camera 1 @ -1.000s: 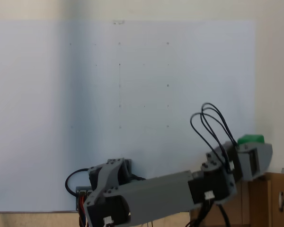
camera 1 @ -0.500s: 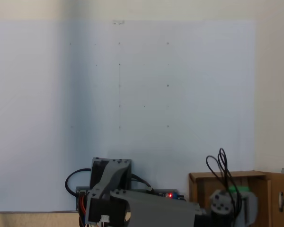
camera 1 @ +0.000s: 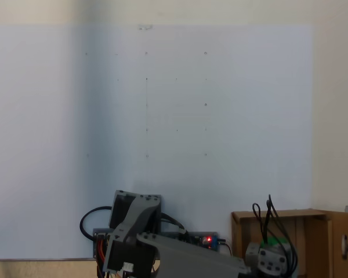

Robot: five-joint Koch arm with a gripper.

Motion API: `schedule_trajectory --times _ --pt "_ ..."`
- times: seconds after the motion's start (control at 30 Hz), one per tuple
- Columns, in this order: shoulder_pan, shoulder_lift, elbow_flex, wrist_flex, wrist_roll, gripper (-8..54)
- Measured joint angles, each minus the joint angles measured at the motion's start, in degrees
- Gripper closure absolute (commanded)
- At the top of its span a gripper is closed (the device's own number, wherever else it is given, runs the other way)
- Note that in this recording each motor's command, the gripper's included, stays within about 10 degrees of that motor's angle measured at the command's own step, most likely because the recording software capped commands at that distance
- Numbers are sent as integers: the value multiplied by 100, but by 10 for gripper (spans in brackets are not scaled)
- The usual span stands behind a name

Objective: Grasp a green dice and put it in the bin.

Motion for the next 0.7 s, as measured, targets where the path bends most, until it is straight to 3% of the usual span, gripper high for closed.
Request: schedule_trajectory --times 0.03,0.07,0.1,0.13,0.27,0.7 --pt "9 0 0 9 0 341" --pt "44 0 0 0 0 294" --pt "44 0 0 0 0 194" --pt "53 -9 0 0 0 148" --pt "88 -53 0 -9 0 46" --pt "-800 9 0 -958 352 38"
